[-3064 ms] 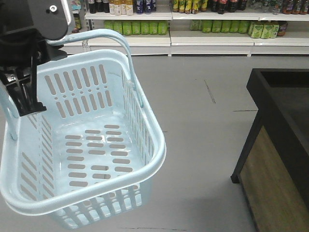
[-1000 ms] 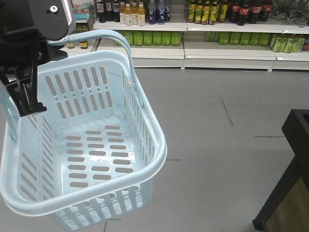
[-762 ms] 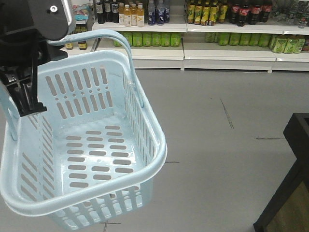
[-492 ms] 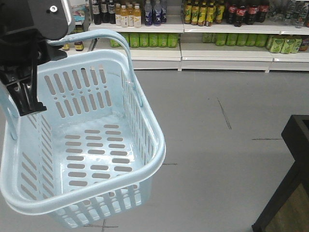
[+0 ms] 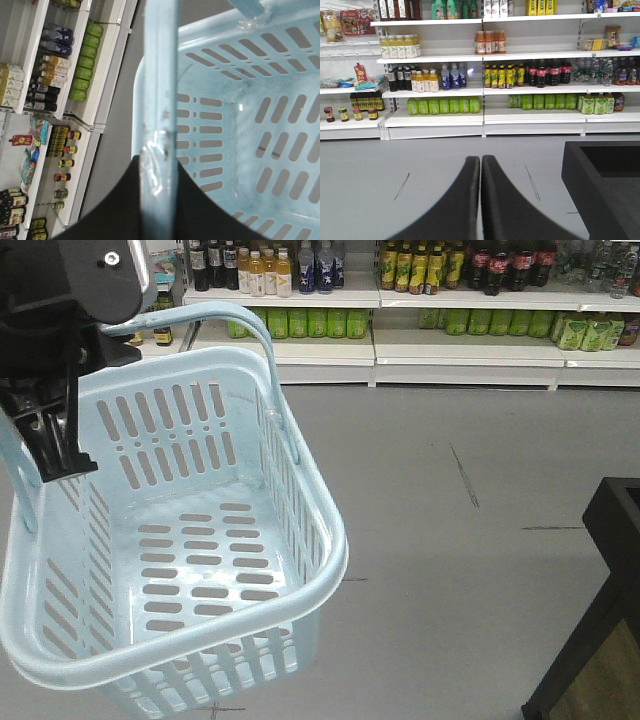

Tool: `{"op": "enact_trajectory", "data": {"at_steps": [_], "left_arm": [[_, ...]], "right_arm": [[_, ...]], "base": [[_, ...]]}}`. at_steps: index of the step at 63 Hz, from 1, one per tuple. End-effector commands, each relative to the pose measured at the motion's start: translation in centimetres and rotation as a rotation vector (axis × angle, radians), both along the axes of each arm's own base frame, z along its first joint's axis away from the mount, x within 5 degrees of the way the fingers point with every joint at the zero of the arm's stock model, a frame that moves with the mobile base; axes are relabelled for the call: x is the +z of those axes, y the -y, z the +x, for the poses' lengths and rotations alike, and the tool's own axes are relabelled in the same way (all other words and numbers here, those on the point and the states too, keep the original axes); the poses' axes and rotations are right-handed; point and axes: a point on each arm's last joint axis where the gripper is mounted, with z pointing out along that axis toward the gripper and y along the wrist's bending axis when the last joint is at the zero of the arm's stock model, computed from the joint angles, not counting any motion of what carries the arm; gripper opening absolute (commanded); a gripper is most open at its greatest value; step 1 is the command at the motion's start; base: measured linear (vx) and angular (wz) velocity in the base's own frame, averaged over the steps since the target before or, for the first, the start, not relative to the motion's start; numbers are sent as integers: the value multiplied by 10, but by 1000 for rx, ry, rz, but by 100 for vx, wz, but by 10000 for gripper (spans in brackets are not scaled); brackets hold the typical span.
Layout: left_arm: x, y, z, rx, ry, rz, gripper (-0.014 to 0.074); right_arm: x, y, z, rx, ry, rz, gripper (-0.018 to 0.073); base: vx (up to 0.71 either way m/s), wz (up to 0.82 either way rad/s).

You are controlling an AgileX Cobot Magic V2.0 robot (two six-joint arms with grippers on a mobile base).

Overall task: Pick three apples into basket with both arms
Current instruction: 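Drive the base along the aisle carrying the basket in the left gripper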

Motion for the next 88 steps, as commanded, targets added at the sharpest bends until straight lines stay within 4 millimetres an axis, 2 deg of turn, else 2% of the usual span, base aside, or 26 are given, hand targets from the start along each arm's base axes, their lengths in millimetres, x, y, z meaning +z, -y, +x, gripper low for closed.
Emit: {"op": "enact_trajectory", "data": {"at_steps": [1,88], "left_arm": [[23,-5,-6,-8,114,-79,-6],[23,-5,-6,-8,114,-79,-6]], "right_arm": [[4,-1,0,9,79,-13,-8],[4,-1,0,9,79,-13,-8]], "base": [[0,0],[1,-6]]}}
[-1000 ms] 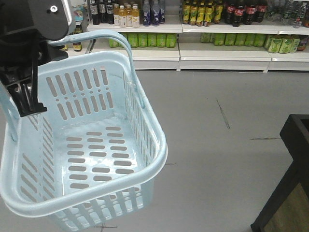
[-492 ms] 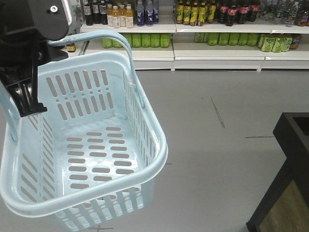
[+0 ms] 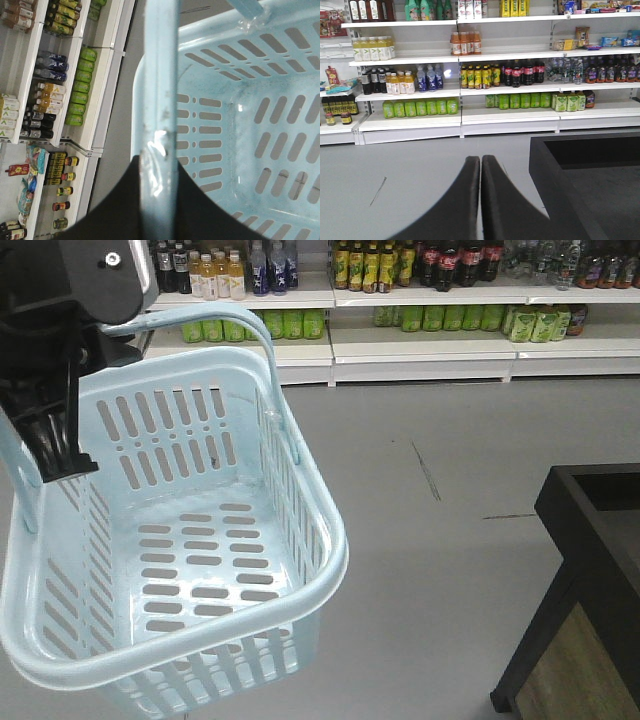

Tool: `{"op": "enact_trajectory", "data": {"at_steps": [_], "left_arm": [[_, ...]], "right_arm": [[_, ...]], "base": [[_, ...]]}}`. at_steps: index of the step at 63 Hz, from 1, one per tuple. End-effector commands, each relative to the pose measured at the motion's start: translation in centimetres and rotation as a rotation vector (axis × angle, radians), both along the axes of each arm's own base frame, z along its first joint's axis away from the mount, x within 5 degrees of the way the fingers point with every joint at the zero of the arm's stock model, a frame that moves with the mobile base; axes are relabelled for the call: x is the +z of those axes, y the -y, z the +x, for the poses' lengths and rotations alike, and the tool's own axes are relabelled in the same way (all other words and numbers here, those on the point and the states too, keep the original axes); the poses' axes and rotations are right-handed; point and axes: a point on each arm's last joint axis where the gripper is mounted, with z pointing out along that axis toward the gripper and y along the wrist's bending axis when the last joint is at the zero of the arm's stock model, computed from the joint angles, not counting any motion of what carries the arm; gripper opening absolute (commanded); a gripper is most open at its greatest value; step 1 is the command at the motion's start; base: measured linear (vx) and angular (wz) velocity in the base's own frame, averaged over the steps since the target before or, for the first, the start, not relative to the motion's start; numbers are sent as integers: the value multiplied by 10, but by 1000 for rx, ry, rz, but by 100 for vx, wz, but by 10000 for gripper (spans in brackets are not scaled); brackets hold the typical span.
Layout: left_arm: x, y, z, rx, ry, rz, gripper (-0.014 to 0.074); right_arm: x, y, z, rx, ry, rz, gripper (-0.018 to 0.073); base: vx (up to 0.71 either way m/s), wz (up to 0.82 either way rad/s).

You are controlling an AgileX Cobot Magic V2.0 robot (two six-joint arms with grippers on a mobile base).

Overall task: Pick three apples into basket with both arms
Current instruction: 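Drive the base along the aisle carrying the basket in the left gripper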

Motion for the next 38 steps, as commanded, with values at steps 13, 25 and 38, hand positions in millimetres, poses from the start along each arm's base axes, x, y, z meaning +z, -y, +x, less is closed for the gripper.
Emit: {"op": "enact_trajectory", "data": {"at_steps": [13,25,38], "left_arm": [[23,-5,-5,-7,114,-79,-6],[23,-5,-5,-7,114,-79,-6],[23,-5,-5,-7,114,-79,-6]], "right_arm": [[4,-1,0,9,78,-13,-8],[4,-1,0,9,78,-13,-8],[4,-1,0,9,78,-13,-8]], "base": [[2,-9],[2,-16],[3,-22]]}}
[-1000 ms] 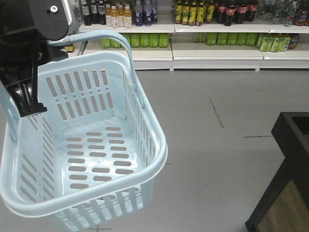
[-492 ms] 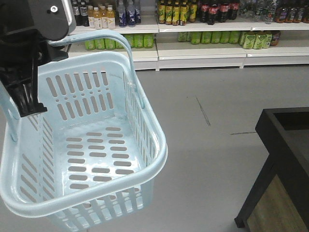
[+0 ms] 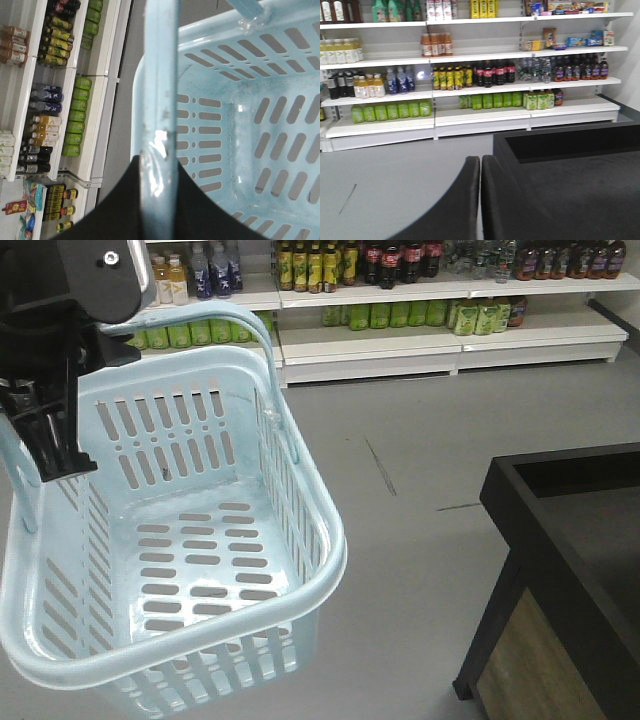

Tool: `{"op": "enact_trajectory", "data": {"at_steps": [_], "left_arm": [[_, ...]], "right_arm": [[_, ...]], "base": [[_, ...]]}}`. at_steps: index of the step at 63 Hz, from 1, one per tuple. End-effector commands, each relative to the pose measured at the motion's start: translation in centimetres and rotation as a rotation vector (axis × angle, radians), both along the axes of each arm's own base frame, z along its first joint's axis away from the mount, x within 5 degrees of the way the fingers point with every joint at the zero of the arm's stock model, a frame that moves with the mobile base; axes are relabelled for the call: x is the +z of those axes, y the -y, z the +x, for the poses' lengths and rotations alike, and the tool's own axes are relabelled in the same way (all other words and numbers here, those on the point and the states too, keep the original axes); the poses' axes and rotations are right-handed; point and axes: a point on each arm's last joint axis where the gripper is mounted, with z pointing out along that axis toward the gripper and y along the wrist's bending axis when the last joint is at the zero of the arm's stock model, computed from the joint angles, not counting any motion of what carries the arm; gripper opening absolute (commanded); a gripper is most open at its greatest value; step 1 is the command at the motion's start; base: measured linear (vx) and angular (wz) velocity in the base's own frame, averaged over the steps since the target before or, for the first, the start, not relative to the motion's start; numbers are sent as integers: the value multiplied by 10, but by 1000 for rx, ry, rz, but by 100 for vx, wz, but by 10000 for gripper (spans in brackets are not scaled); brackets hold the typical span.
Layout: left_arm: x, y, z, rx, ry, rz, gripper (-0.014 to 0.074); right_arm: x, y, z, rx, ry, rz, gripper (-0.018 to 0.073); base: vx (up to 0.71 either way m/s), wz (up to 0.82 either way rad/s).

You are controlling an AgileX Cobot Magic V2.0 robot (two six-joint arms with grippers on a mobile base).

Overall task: Pick three apples into basket with both arms
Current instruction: 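Drive the base along the aisle carrying the basket in the left gripper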

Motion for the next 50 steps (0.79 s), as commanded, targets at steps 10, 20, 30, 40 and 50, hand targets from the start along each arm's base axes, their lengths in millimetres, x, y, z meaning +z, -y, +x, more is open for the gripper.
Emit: {"op": "enact_trajectory", "data": {"at_steps": [10,20,30,40,50], "left_arm": [[23,-5,-5,-7,114,-79,-6],[23,-5,-5,-7,114,-79,-6],[23,-5,-5,-7,114,-79,-6],[23,-5,-5,-7,114,-79,-6],[23,-5,-5,-7,114,-79,-6]], "right_arm": [[4,-1,0,9,78,-13,-8],[4,-1,0,9,78,-13,-8],[4,-1,0,9,78,-13,-8],[4,-1,0,9,78,-13,-8],[4,-1,0,9,78,-13,-8]], "base": [[3,-26],[3,-30],[4,-35],[4,-38],[4,-35]]}}
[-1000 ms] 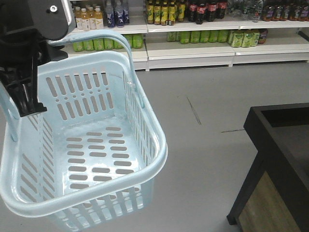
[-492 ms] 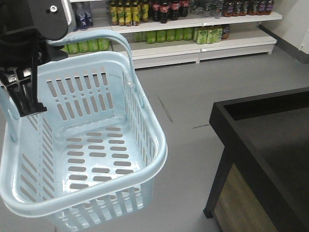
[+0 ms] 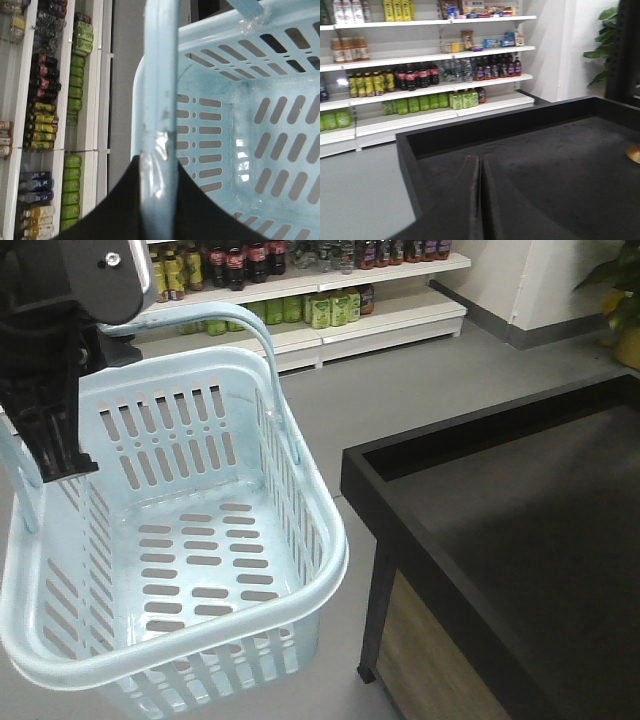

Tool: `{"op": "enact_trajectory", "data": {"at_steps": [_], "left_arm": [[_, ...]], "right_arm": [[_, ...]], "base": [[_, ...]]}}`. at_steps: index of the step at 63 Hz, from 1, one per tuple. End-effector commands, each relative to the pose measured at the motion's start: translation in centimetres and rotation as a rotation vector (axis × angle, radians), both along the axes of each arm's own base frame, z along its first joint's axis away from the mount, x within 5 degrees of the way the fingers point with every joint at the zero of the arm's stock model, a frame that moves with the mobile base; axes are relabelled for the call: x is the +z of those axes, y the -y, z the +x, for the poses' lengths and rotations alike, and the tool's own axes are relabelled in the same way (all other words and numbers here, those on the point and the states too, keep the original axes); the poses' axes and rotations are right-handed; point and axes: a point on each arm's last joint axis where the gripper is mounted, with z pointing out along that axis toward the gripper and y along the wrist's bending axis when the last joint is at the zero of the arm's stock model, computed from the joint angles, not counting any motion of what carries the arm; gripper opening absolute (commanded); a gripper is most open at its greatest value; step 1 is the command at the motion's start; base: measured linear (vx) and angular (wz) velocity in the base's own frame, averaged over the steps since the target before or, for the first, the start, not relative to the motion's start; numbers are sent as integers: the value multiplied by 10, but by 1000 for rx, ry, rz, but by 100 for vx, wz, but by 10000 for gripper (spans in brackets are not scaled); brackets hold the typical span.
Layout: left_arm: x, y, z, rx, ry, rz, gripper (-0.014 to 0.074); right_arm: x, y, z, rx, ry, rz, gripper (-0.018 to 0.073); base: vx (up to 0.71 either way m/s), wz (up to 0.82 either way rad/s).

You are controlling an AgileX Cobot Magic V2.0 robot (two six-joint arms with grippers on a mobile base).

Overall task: Pick three apples into basket with both arms
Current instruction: 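Drive the base along the aisle carrying the basket in the left gripper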

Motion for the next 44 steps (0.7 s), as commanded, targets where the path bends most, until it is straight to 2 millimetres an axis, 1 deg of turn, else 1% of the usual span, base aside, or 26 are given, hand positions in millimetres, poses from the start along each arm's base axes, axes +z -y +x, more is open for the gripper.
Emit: {"op": "enact_trajectory", "data": {"at_steps": [1,19,44], "left_arm": [[23,-5,-5,-7,115,-78,-6],[23,-5,-5,-7,115,-78,-6],[23,-5,-5,-7,115,-78,-6]], "right_arm": [[4,-1,0,9,78,-13,-8],[4,-1,0,9,78,-13,-8],[4,-1,0,9,78,-13,-8]], "base": [[4,-33],[3,-27],[2,-18]]}}
